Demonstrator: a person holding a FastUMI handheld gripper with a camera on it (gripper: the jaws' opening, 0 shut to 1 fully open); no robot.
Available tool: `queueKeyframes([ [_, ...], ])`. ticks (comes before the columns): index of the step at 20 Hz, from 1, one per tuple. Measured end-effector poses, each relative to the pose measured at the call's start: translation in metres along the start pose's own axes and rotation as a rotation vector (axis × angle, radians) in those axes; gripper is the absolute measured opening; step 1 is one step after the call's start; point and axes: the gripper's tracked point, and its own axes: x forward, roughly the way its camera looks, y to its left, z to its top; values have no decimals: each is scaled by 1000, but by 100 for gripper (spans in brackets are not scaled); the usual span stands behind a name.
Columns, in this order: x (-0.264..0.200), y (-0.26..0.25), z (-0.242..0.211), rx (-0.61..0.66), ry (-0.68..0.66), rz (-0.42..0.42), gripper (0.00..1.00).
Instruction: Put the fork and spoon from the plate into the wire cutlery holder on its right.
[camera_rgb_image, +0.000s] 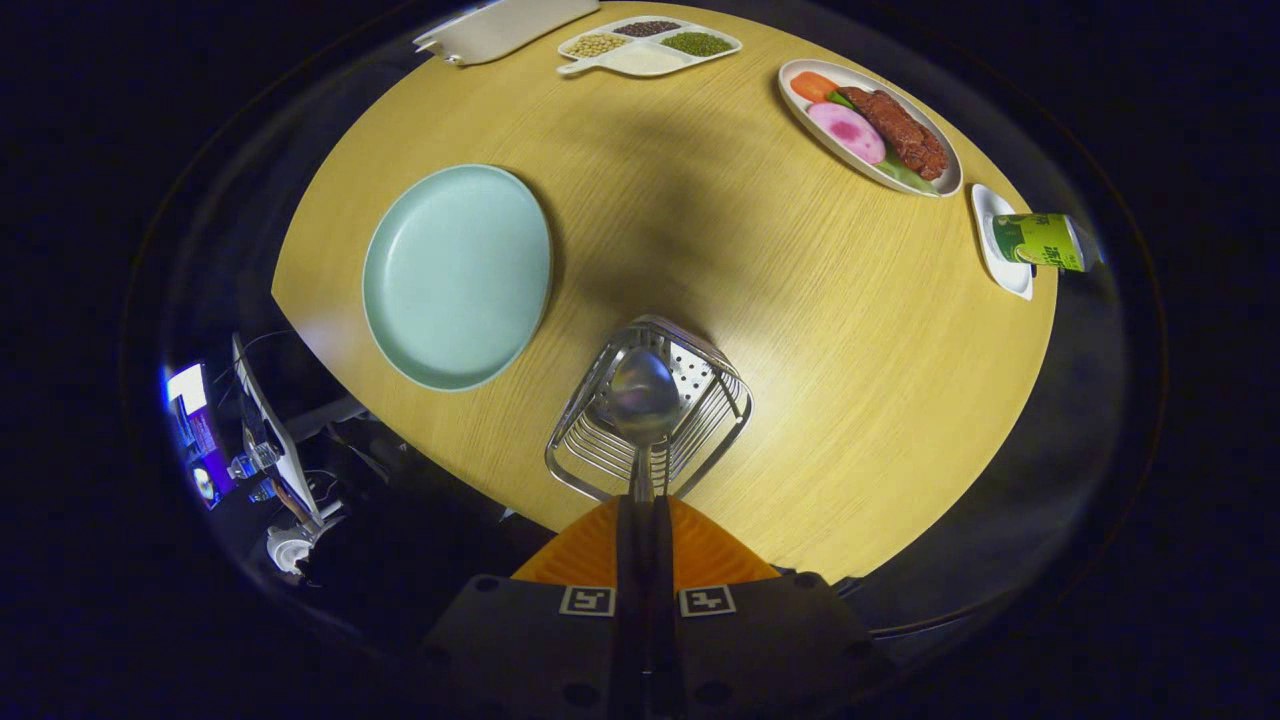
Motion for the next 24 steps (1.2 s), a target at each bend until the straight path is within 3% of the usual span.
queueKeyframes([
  [7, 5, -4, 10, 2, 52, 20, 9],
  [10, 1, 1, 23, 37, -7, 76, 10],
  [12, -8, 5, 27, 41, -57, 124, 21],
  [14, -22, 5, 26, 48, -117, 154, 46],
  [17, -51, 9, 31, 97, -281, 217, 59],
  [20, -88, 5, 40, 139, -522, 240, 61],
  [22, -112, -2, 41, 160, -674, 214, 79],
  [24, -136, -4, 37, 187, -806, 192, 85],
])
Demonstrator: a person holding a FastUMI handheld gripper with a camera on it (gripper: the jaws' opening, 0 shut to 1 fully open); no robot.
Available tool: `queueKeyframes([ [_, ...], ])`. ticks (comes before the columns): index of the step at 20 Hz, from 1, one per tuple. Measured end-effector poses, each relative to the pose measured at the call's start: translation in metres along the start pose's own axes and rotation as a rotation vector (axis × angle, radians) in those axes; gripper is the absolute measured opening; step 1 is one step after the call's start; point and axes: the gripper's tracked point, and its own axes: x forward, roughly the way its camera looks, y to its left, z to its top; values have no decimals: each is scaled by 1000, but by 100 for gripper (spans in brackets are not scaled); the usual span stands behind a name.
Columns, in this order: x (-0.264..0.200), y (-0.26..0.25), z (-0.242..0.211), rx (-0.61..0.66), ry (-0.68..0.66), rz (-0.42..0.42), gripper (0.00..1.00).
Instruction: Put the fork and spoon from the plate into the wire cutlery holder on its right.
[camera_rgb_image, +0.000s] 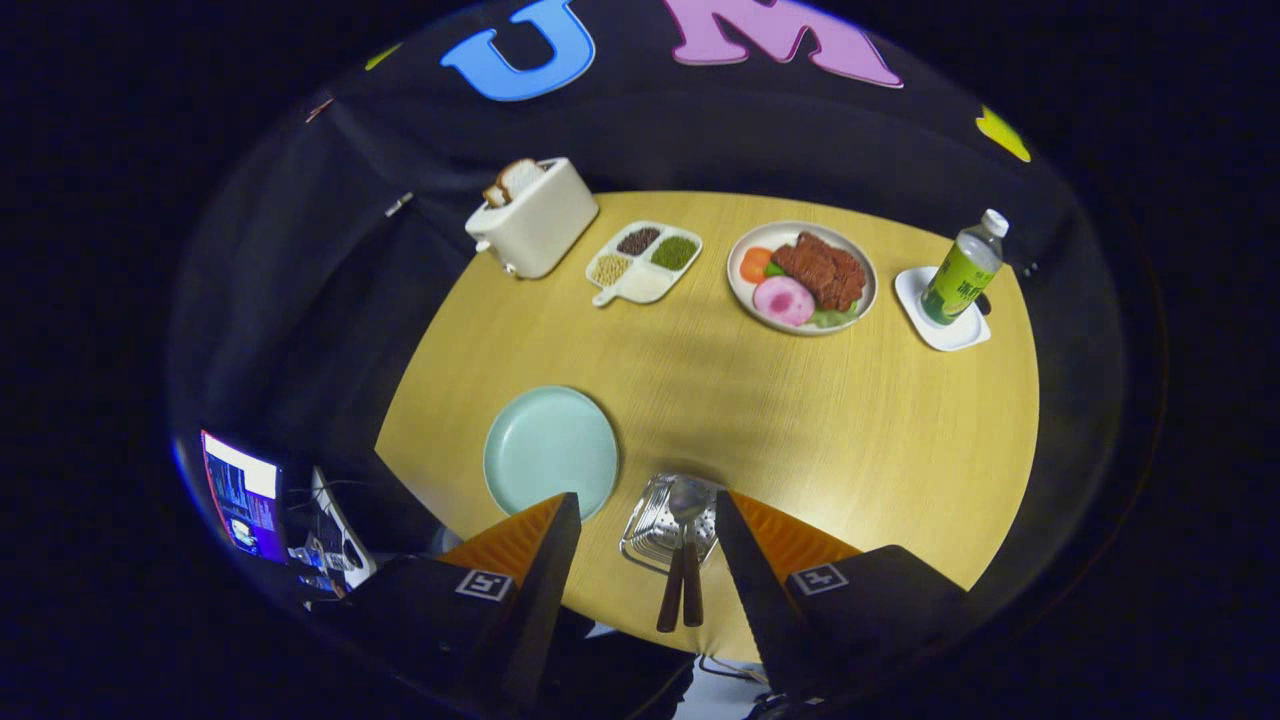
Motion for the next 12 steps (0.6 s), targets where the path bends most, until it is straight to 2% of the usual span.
queueKeyframes([
  [2, -16, -2, 10, -15, -121, -30, 94],
  [6, -53, -4, 36, -107, -373, -100, 98],
  [12, -112, 12, 62, -204, -650, -197, 99],
])
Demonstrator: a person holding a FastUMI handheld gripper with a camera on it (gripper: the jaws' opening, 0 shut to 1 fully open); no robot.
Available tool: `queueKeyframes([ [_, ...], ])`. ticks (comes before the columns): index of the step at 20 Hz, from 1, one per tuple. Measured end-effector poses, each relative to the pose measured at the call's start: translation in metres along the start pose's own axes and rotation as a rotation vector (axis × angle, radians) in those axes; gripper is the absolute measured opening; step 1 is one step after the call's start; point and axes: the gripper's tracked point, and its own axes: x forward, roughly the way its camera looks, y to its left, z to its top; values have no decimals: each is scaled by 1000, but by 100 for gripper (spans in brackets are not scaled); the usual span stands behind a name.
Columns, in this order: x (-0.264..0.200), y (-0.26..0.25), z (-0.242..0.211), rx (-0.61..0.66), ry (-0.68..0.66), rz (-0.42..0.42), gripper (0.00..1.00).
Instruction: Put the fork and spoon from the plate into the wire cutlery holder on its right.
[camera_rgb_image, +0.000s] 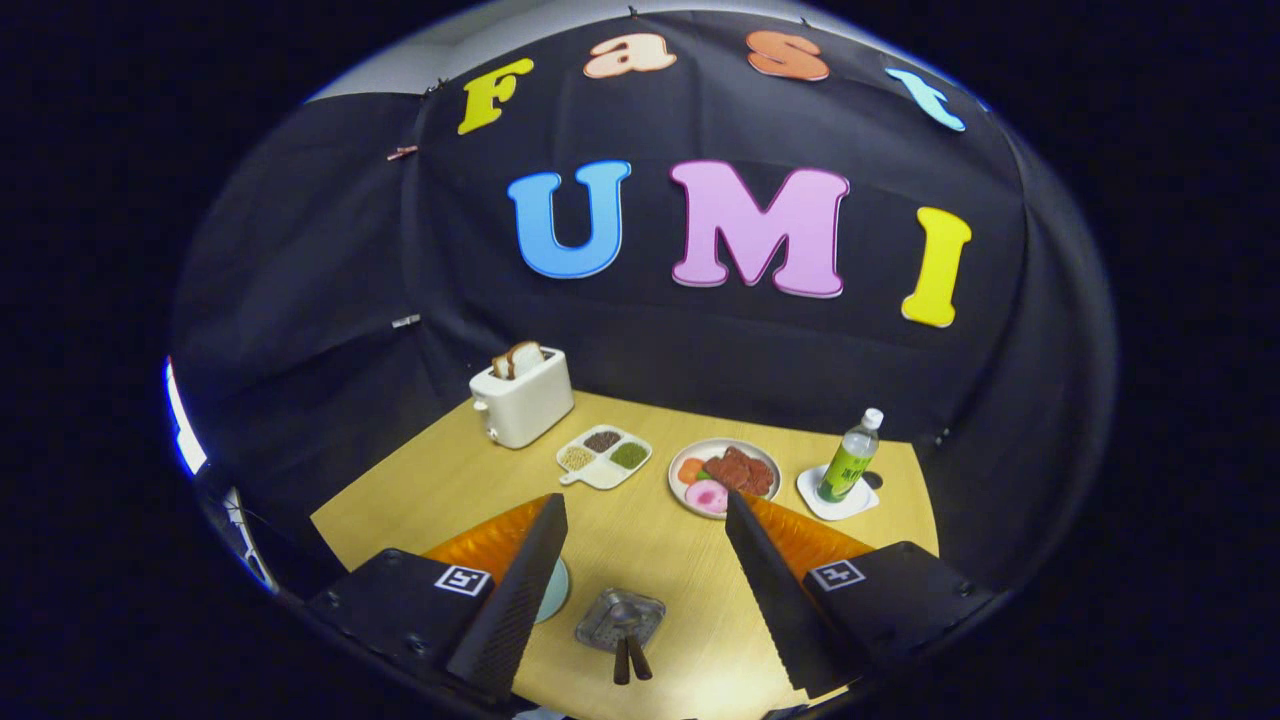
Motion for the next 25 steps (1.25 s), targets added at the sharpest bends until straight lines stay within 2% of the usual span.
queueKeyframes([
  [6, -26, -17, 37, 11, -143, -102, 97],
  [12, -38, -33, 45, 13, -175, -150, 98],
  [25, -27, -31, 47, -10, -161, -150, 97],
])
